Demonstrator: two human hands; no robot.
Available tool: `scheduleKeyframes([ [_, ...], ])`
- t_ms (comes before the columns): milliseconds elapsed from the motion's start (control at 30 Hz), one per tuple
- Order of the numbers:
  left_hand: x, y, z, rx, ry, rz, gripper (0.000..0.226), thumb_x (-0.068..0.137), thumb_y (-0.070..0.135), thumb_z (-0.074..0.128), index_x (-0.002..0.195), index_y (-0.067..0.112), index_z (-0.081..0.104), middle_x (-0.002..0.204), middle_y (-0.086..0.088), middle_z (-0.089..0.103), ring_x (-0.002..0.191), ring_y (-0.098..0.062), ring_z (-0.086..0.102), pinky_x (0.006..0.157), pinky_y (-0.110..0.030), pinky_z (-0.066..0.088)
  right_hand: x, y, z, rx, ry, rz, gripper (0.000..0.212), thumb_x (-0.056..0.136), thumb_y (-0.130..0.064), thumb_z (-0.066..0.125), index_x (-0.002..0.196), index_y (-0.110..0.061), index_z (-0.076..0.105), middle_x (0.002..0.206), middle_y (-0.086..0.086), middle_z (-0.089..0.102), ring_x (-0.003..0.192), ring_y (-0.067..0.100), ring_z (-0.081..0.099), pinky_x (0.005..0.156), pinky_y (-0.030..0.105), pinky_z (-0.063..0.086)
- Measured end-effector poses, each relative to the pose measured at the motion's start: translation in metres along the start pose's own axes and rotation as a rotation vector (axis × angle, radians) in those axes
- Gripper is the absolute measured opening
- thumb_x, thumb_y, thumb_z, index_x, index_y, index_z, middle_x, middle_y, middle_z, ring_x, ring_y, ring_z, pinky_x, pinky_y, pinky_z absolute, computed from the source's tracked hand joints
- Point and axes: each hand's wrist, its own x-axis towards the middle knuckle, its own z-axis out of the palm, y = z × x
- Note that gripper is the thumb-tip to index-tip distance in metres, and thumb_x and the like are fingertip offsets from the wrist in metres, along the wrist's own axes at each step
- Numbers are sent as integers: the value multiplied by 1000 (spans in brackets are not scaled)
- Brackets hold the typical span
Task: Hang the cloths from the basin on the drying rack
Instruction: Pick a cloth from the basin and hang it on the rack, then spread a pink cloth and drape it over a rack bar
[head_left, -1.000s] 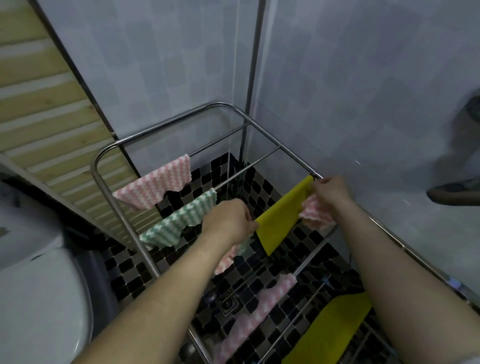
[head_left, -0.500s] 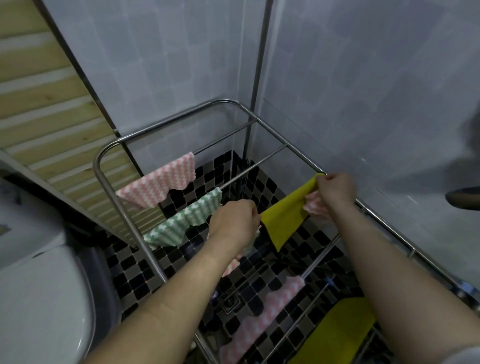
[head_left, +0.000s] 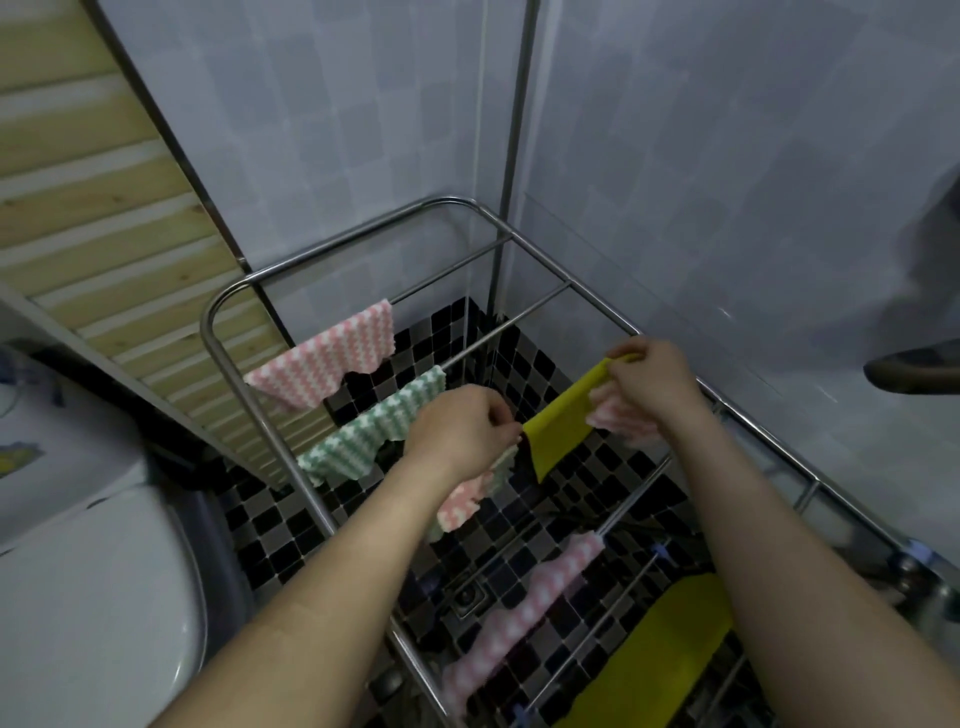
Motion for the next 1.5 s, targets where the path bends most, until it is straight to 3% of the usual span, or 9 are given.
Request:
scheduleKeyframes([
  [100,-20,-1,-20,-331,-27,-32,9,89,19,64,92,23,71,87,6,70,85,-15,66,74,-29,53,-31,-10,-18,244,-120,-35,20,91,-3,50,98,-14,64,59,-3,69,47,13,65,39,24,50],
  [267,-70,2,-53,-756,-6,-60,24,87,0,61,91,20,73,80,-4,70,74,-11,63,70,-23,51,-84,-18,-31,587,-383,-100,18,87,-1,59,93,-12,71,86,8,73,71,17,69,57,31,58],
  [400,-103,12,-70,-1043,29,6,24,88,-6,56,95,12,71,70,-3,65,52,-3,58,53,-14,45,-121,-25,-27,505,-604,-234,24,84,-19,63,106,-11,70,104,10,74,92,19,70,79,32,57],
  [533,-125,27,-74,-1180,97,95,25,87,-6,56,92,13,72,72,-7,65,61,-13,60,60,-23,50,-160,-37,-14,250,-741,-392,41,81,-37,70,118,-20,66,112,0,73,108,11,66,95,30,49],
  [733,-142,37,-69,-1159,211,195,27,86,-8,58,97,13,71,72,-4,65,68,-16,54,68,-29,43,-188,-43,-8,182,-658,-477,11,84,-21,74,94,-19,75,91,-2,74,88,11,68,84,34,52],
  [967,-160,28,-69,-1110,60,246,59,59,-23,43,95,18,67,90,-2,63,63,-10,37,44,-15,30,-195,-41,-35,397,-655,-510,12,74,-6,76,76,-17,72,70,3,67,63,13,63,61,25,52],
  [1200,-175,40,-68,-695,-98,173,52,77,-27,37,97,16,59,90,-5,62,70,-11,60,50,-21,48,-204,-39,-49,428,-635,-603,7,71,-7,74,75,-12,70,70,1,68,63,9,63,58,22,51],
  [1300,-179,43,-68,-450,55,133,42,84,-16,43,91,21,62,95,-9,67,81,-25,68,62,-38,58,-208,-37,-53,456,-573,-609,18,76,1,74,72,-15,69,69,2,68,64,11,63,59,22,52],
  [1500,-187,56,-70,-639,317,167,41,92,-3,44,68,22,66,63,15,64,60,4,57,56,-9,42,-209,-31,-69,166,-450,-663,19,73,-8,81,85,-19,72,80,-2,67,72,9,61,69,27,50],
])
